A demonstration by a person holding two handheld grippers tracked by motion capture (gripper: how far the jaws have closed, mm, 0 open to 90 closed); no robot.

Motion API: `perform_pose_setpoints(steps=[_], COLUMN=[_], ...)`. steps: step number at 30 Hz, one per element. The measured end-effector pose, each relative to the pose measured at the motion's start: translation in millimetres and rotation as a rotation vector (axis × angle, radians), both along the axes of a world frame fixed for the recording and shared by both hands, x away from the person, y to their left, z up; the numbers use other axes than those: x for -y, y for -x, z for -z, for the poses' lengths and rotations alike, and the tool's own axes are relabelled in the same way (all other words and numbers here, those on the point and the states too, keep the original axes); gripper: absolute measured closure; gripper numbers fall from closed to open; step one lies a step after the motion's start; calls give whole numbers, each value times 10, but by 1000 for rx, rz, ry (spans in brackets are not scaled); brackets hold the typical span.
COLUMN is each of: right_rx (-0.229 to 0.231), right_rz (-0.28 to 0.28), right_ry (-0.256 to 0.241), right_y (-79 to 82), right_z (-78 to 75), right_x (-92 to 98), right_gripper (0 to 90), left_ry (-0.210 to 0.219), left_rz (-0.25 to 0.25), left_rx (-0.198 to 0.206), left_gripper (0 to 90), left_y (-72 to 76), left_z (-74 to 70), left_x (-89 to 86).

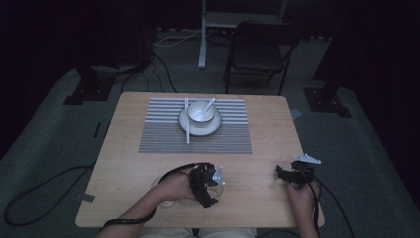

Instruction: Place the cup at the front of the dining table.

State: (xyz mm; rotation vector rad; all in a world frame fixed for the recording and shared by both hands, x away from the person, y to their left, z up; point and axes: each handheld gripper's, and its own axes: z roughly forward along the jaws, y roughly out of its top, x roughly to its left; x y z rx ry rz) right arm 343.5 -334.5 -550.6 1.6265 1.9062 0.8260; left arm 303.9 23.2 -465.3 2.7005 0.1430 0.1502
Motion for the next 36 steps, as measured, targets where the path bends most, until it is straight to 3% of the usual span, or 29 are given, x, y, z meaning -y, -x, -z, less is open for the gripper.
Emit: perform_pose_setpoints(steps=[3,8,14,27,29,30,33,36], right_rx=[0,0,0,0,0,0,0,-1], right_rz=[0,0,0,0,0,0,0,0], right_ry=[0,0,0,0,0,0,1,0], right_y=[0,0,0,0,0,0,0,0], right_z=[0,0,0,0,0,0,0,0], right_x=[0,0,0,0,0,0,0,0], right_gripper=[122,122,121,122,122,122,122,122], left_ry=[0,-9,29,15,7,25,43,35], left_rz=[10,17,-13,-47,-58,-93,-131,-152], left_rx=[-17,-11,8,11,18,31,41,42], left_gripper=[182,182,182,182,182,182,182,182], left_y=[-3,-4,-85,-304,-352,-410,-492,-551], left_z=[0,-7,-104,-172,-188,-220,-268,-292], left_x=[15,31,13,4,-28,-86,-176,-233])
